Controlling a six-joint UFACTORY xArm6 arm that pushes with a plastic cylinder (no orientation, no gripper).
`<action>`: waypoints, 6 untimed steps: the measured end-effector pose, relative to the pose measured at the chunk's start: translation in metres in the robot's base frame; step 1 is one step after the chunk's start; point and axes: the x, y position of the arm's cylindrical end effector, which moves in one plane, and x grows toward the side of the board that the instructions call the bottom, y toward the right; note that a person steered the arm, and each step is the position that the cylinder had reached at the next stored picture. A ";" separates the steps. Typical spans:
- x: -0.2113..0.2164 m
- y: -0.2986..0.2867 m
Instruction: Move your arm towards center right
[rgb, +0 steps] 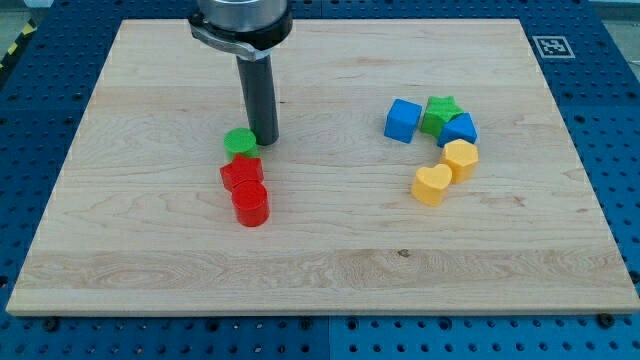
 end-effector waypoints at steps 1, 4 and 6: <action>0.005 0.019; 0.084 0.107; 0.146 0.164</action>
